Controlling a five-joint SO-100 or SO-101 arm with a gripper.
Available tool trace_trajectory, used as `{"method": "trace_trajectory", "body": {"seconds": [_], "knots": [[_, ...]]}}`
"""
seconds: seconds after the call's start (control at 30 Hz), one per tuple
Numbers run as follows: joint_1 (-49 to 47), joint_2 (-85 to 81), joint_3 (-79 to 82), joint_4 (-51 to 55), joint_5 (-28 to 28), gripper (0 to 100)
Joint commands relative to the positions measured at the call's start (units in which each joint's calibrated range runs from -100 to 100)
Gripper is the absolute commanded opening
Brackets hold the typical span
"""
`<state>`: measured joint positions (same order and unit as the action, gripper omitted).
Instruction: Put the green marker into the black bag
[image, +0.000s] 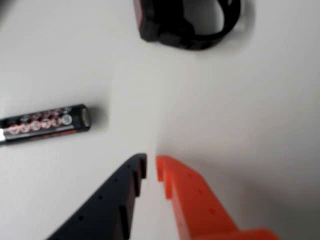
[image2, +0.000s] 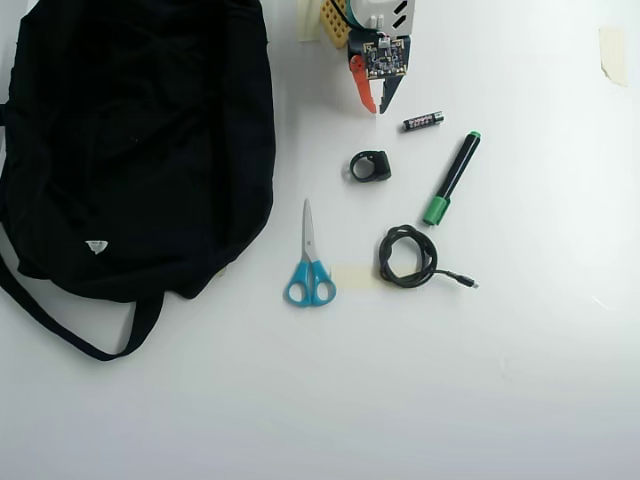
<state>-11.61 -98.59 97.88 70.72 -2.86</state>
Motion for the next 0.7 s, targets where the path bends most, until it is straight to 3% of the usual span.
{"method": "trace_trajectory", "body": {"seconds": [0.0,0.67], "knots": [[0.3,-0.5,1.4,0.0,0.2,2],[-0.4,-0.7,0.9,-0.5,0.2,2]]}}
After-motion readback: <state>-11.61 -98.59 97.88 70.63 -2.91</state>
